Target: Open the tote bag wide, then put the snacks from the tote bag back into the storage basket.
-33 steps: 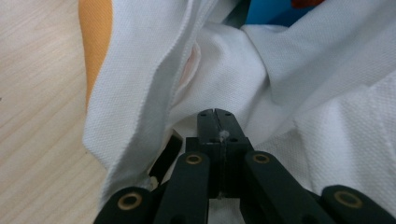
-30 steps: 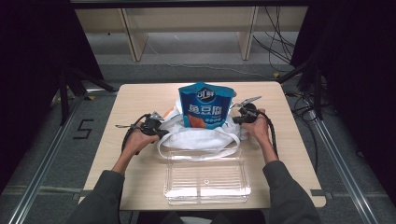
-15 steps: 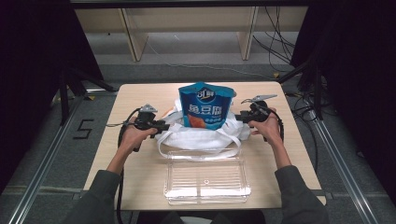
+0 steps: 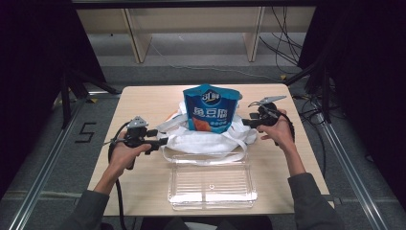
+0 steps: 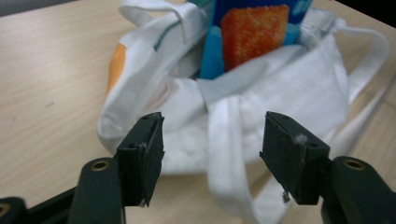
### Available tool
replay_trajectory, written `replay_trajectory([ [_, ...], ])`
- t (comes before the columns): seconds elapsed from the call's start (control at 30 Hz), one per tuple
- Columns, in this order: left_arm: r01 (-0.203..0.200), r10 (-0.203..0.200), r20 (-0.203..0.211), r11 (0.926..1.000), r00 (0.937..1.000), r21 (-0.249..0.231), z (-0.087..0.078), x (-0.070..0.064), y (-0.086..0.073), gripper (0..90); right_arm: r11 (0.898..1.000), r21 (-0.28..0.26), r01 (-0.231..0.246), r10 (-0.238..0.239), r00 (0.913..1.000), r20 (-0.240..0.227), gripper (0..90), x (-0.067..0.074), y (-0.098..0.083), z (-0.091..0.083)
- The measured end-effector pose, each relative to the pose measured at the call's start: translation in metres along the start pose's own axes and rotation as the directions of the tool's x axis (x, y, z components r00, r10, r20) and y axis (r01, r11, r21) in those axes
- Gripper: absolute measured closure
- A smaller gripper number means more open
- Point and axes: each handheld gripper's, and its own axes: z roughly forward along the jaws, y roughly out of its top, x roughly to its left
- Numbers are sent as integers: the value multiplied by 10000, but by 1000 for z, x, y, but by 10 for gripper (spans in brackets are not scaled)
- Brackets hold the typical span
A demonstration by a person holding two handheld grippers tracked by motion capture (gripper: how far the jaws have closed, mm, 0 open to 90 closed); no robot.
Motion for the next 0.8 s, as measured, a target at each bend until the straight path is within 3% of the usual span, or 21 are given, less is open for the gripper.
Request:
replay_trajectory([
  [0.03,-159,159,-52,9999,9999,8,-3,-4,-4,359,9999,-47,109,-109,9999,2,474,0,1,-3],
  [0.1,-35,34,-46,10000,10000,-72,-7,-11,-16,341,9999,-60,128,-129,9999,-41,459,2,2,-10],
  [0.17,-259,259,15,9993,9997,274,-12,-13,-26,325,9995,-318,91,-92,10000,-20,452,7,2,-13],
  [0.2,179,-181,79,9996,9998,207,-12,-17,-33,313,9996,-40,266,-266,9996,-79,451,8,3,-18],
  [0.27,176,-180,157,9995,9997,277,-17,-18,-44,305,9997,-227,81,-84,9999,-122,441,13,3,-22],
  [0.37,228,-226,-57,9988,9997,426,-23,-19,-58,295,9998,-88,154,-156,9997,-213,429,17,6,-28],
  [0.5,-139,191,-510,9949,9985,1001,-28,-22,-68,244,9993,-84,363,-365,9989,-301,423,21,8,-29],
  [0.53,-155,216,-586,9945,9980,1033,-28,-24,-71,244,9994,83,344,-342,9989,-323,421,23,9,-30],
  [0.67,-127,191,-724,9961,9972,871,-32,-31,-78,240,9981,-143,597,-600,9981,-170,399,23,11,-31],
  [0.73,-219,291,-750,9952,9968,952,-34,-33,-82,240,9992,-114,376,-378,9991,-175,386,26,14,-35],
  [0.77,24,41,-761,9964,9971,853,-34,-35,-84,239,9985,-261,484,-489,9986,-181,382,26,15,-36],
  [0.8,-149,234,-834,9948,9962,1011,-36,-35,-85,240,9976,-221,660,-664,9976,-176,375,24,18,-40],
])
